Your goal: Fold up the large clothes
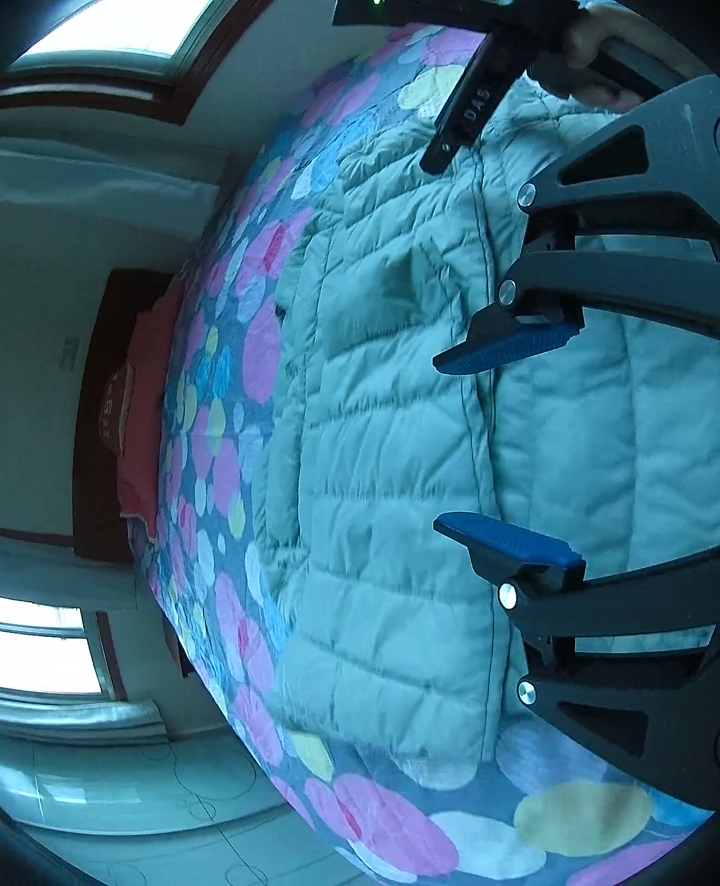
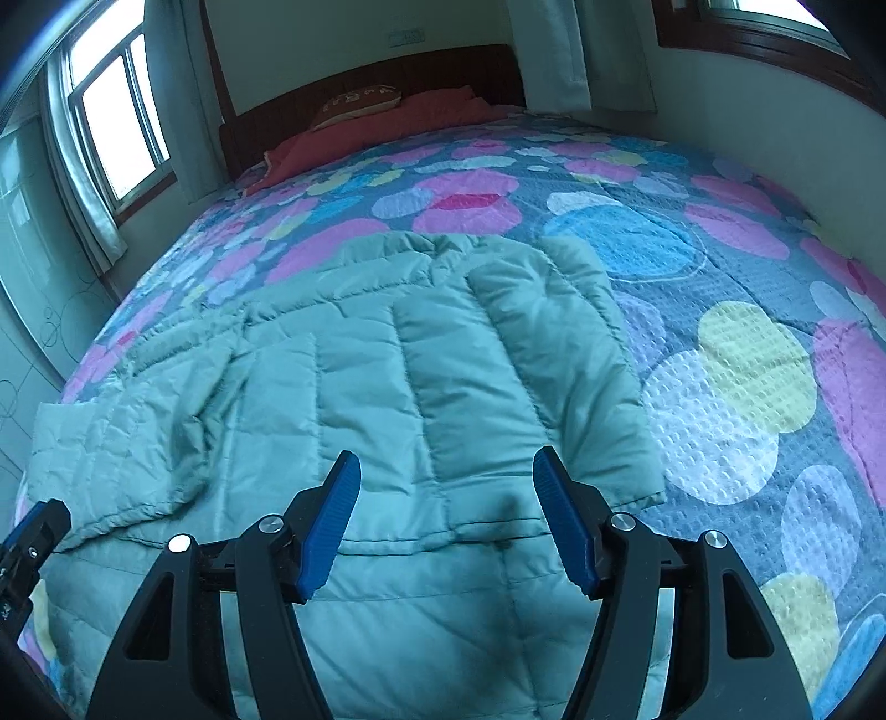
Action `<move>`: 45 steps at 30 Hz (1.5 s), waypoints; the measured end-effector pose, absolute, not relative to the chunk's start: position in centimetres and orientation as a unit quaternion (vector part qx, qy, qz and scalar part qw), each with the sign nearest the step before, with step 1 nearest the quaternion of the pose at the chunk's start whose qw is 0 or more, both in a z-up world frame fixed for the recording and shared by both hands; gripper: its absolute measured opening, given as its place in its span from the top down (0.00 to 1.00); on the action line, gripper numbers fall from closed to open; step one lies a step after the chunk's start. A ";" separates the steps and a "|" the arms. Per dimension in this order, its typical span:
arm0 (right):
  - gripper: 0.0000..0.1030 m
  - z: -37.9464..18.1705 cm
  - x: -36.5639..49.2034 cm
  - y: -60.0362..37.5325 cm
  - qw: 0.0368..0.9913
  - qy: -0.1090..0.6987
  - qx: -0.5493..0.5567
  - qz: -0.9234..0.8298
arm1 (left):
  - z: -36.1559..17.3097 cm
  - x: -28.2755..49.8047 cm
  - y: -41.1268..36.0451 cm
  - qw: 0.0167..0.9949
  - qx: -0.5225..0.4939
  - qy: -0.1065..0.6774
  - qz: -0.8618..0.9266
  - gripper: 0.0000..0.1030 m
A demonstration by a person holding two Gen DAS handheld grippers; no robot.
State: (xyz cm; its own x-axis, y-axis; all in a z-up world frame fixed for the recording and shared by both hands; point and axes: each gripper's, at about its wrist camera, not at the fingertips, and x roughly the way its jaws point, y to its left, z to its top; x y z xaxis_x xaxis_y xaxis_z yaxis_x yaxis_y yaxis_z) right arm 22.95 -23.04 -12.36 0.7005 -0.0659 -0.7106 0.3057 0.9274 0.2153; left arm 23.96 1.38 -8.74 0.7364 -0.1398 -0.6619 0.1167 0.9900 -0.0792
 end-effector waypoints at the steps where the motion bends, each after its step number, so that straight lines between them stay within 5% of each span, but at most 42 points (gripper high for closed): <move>1: 0.37 -12.0 23.4 -22.2 0.909 0.372 0.163 -0.089 | -8.7 24.0 2.8 0.933 -0.023 0.354 -0.055 0.50; 10: 0.40 -13.0 28.4 -16.0 0.898 0.406 0.166 -0.014 | -9.8 25.3 12.1 0.930 -0.069 0.359 0.047 0.50; 12: 0.75 -13.8 29.2 -15.1 0.891 0.422 0.164 0.000 | -10.1 25.5 12.7 0.929 -0.066 0.362 0.051 0.50; 15: 0.93 -13.6 28.9 -15.5 0.893 0.414 0.178 0.008 | -10.2 25.6 13.1 0.929 -0.070 0.361 0.049 0.50; 30: 0.94 -12.9 25.7 -27.6 0.898 0.392 0.170 -0.106 | -10.6 29.6 9.2 0.928 -0.043 0.370 0.023 0.48; 45: 0.92 -14.1 25.4 -28.4 0.890 0.408 0.173 -0.108 | -12.4 30.6 8.8 0.915 -0.013 0.401 0.042 0.48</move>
